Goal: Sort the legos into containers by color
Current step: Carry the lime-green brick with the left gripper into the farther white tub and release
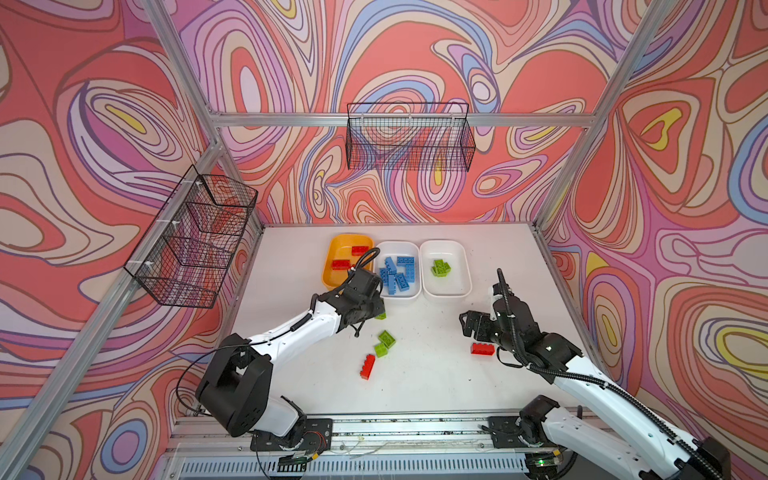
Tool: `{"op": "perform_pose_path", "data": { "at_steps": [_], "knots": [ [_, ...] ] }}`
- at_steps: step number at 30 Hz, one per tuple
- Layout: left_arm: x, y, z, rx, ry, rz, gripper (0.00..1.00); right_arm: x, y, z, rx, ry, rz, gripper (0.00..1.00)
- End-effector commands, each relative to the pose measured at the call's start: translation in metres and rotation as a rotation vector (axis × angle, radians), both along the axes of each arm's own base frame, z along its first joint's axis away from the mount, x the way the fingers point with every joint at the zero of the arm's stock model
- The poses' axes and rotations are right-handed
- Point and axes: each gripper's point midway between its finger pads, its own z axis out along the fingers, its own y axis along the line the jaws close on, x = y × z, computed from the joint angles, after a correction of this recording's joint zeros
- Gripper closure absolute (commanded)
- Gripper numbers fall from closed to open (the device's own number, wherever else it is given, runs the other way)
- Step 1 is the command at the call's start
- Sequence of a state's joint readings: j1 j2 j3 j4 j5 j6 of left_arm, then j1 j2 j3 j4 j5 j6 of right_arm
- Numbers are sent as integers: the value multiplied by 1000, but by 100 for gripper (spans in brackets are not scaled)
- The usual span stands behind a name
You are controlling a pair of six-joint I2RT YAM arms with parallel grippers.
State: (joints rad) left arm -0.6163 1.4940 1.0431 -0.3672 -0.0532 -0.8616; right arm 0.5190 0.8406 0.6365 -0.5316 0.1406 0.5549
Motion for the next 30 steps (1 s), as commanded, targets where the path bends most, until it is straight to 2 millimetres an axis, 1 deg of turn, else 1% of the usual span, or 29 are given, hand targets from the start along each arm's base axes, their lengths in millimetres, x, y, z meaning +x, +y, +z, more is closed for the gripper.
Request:
{"op": "perform_pose_path", "data": {
  "at_steps": [1,2,4,5,9,11,14,15,17,20,25,27,28,30],
  "knots": [
    [12,-22,10,49,-1,-71,100,-1,-7,8,-11,-28,-28,2],
    [21,-36,18,46,-16,-92,100,-1,-8,9,-12,-31,-33,2],
    [34,-61,26,39,-26,-137,100,-3,-11,12,-13,-36,-44,2],
    [41,-76,34,31,-38,-160,100,-4,-12,12,-11,-41,-50,2],
    [70,-124,38,19,-48,-231,100,-5,-17,15,-14,-51,-71,2],
    [86,-143,40,-3,-57,-246,100,-5,-19,18,-20,-51,-77,2],
    [107,-169,32,-24,-56,-275,100,-7,-19,23,-11,-56,-78,2],
    [113,-177,37,-39,-67,-285,100,-8,-20,25,-6,-59,-80,2],
    [124,-192,34,-64,-76,-308,100,-9,-23,28,-8,-69,-92,2],
    [137,-203,26,-66,-92,-313,100,-9,-23,31,-10,-72,-93,2],
    [152,-207,9,-71,-96,-299,99,-7,-24,36,-26,-71,-92,2],
    [156,-207,5,-79,-96,-294,95,-6,-25,40,-22,-82,-99,2],
    [158,-207,3,-82,-95,-292,87,-6,-25,42,-21,-87,-102,2],
    [160,-207,2,-95,-91,-297,59,-4,-25,45,-20,-96,-102,2]
  ]
}}
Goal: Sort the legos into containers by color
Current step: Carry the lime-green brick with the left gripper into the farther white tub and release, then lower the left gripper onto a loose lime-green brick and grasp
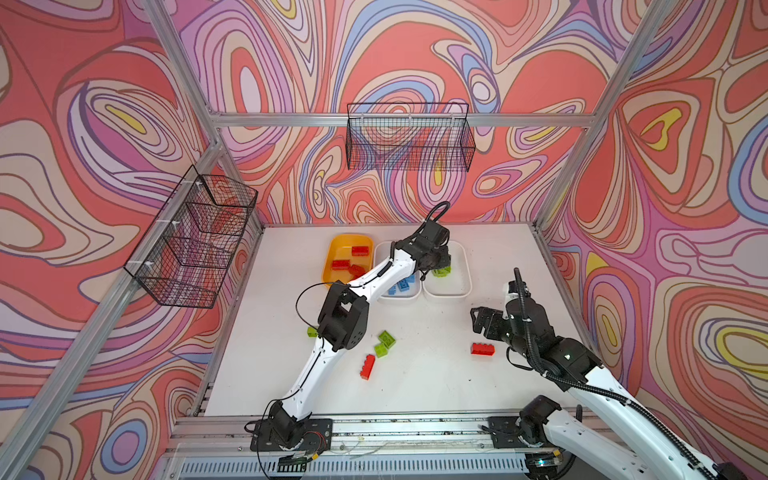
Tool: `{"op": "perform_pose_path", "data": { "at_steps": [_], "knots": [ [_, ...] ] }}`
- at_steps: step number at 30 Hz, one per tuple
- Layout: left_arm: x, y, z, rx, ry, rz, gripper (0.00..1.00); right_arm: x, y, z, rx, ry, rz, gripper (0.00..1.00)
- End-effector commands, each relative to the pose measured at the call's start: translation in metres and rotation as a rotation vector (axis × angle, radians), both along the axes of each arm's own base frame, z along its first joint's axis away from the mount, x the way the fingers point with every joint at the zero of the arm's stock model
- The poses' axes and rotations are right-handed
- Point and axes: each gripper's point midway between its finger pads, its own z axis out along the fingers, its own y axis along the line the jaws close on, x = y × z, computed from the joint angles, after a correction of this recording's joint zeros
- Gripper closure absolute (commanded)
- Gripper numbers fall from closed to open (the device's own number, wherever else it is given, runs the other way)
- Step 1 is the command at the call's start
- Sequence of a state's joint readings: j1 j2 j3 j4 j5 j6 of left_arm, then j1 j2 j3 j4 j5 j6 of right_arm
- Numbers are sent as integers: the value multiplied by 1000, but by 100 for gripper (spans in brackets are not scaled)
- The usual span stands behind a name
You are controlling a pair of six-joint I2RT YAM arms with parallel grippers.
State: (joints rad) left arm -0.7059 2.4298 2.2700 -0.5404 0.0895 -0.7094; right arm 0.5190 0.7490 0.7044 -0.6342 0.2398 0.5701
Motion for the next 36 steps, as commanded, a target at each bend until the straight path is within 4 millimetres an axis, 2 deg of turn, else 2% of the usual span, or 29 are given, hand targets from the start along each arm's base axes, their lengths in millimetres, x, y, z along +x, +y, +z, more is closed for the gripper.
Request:
{"op": "perform_pose_path", "data": {
  "at_steps": [1,3,4,9,12,14,16,22,26,28,31,36],
  "knots": [
    [10,0,2,-31,-1,-5,47,2,-2,11,-6,-19,-15,2],
    [10,-1,6,-37,-9,-12,31,5,-1,12,-12,-20,-14,2],
    [9,-1,8,-37,-11,-18,28,6,0,13,-13,-19,-14,2],
    [-3,10,28,-38,-30,-25,25,11,6,13,0,-19,2,2],
    [-21,37,41,-19,-55,17,25,13,11,9,4,-13,17,2],
    [-37,69,48,3,-70,73,26,15,15,6,13,-4,32,2],
    [-57,107,47,46,-64,144,26,17,21,3,26,-1,48,2],
    [-139,243,27,184,-16,421,25,26,38,-2,47,2,105,2],
    [-193,313,13,229,-2,585,23,32,49,-5,68,2,143,2],
    [-214,340,4,259,7,650,21,34,55,-6,81,4,161,2],
    [-234,370,-12,282,48,722,13,36,62,-9,93,13,185,2],
    [-245,394,-42,263,139,807,11,34,64,-12,88,21,197,2]
  ]
}}
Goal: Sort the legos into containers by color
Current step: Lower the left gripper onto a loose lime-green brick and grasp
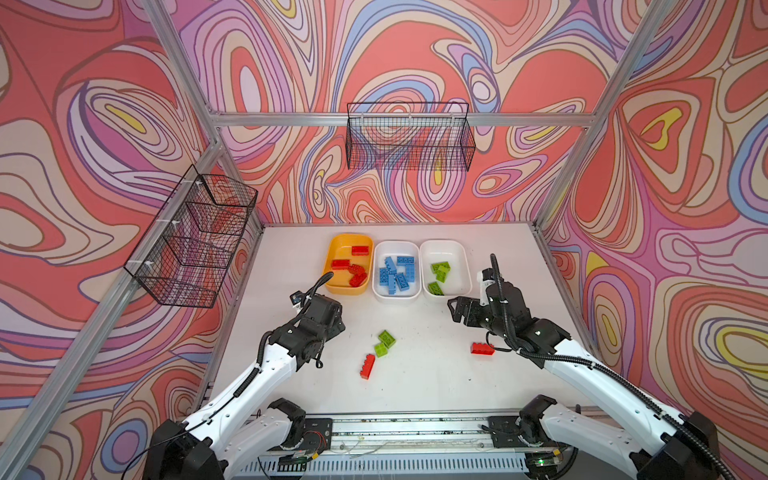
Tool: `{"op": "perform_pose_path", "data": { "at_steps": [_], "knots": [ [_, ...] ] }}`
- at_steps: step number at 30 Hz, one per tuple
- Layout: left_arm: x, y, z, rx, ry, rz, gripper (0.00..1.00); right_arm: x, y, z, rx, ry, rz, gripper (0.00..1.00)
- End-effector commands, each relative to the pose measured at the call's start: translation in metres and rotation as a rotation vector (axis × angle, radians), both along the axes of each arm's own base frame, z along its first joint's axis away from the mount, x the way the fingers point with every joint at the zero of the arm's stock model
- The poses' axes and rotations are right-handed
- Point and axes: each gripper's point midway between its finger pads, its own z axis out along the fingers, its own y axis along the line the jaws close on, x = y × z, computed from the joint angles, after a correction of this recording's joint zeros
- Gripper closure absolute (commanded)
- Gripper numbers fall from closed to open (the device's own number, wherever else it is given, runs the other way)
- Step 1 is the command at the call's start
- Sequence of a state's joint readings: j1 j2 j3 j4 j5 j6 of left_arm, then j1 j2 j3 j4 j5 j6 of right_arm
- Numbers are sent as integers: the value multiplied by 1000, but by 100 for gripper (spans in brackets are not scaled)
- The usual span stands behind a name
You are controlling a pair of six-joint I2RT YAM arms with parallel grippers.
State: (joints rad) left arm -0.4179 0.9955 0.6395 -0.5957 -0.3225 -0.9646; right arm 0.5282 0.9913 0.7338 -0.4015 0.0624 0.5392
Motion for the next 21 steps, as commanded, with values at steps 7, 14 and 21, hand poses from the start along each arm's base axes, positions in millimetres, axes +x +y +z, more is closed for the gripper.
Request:
{"op": "perform_pose_path", "data": {
  "at_steps": [7,14,21],
  "knots": [
    [7,32,-42,-22,114,145,11,-8,-1,-2,2,-10,15,2],
    [23,33,-57,-37,138,151,13,-11,-4,-9,-9,-2,10,2],
    [31,26,-70,-55,177,130,24,-10,-4,-14,-21,7,13,2]
  ]
}}
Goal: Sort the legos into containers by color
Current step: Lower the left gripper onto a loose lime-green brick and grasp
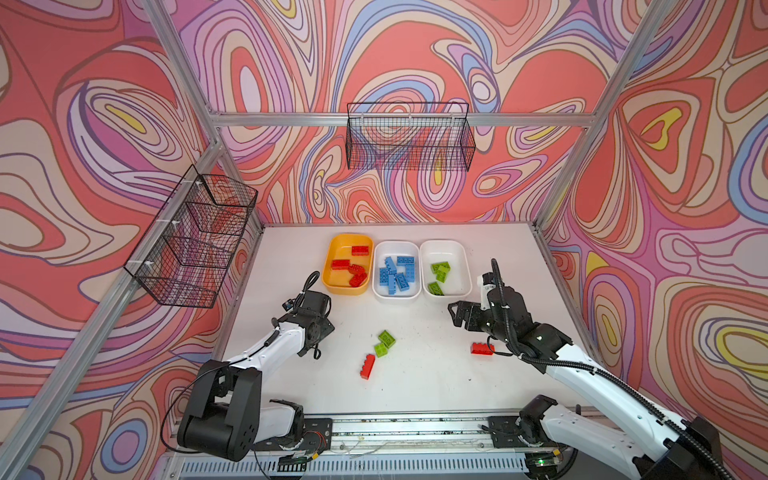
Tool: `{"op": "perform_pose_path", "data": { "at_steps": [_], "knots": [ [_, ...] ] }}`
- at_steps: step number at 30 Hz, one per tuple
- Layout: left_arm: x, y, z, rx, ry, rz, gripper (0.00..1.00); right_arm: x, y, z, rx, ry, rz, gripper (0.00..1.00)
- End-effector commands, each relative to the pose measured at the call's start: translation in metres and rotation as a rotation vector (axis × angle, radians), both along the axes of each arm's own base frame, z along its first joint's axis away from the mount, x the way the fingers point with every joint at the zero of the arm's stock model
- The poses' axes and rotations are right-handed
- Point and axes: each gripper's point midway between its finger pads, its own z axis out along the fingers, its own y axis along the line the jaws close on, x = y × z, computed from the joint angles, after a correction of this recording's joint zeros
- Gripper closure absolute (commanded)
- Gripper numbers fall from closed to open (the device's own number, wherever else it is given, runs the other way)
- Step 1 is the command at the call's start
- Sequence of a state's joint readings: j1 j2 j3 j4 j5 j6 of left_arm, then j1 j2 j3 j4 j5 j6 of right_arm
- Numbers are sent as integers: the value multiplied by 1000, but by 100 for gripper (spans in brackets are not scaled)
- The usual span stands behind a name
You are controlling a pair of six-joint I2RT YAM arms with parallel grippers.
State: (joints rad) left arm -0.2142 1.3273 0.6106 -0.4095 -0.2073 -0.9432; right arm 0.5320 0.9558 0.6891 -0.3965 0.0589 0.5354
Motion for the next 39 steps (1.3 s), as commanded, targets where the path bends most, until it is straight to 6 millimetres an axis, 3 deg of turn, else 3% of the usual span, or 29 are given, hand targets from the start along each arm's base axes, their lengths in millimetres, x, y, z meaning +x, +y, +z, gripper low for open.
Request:
{"op": "perform_pose_path", "data": {
  "at_steps": [1,13,18,26,28,31,34,39],
  "knots": [
    [15,-4,4,-22,-24,-4,25,-1,-1,-7,-19,4,5,2],
    [32,-4,-1,18,10,-28,39,3,3,-17,-42,15,23,2],
    [34,-7,-6,6,24,-37,54,5,6,-22,-50,23,37,2],
    [32,-17,-13,-34,68,-75,91,8,9,-24,-53,20,47,2],
    [31,-20,-11,-49,70,-91,94,8,9,-24,-53,18,48,2],
    [31,-28,0,-64,55,-120,95,8,8,-21,-50,11,47,2],
    [37,-44,26,-41,12,-185,95,6,6,-18,-46,4,38,2],
    [66,-102,85,-7,-99,-354,95,0,-4,-9,-37,-19,2,2]
  ]
}}
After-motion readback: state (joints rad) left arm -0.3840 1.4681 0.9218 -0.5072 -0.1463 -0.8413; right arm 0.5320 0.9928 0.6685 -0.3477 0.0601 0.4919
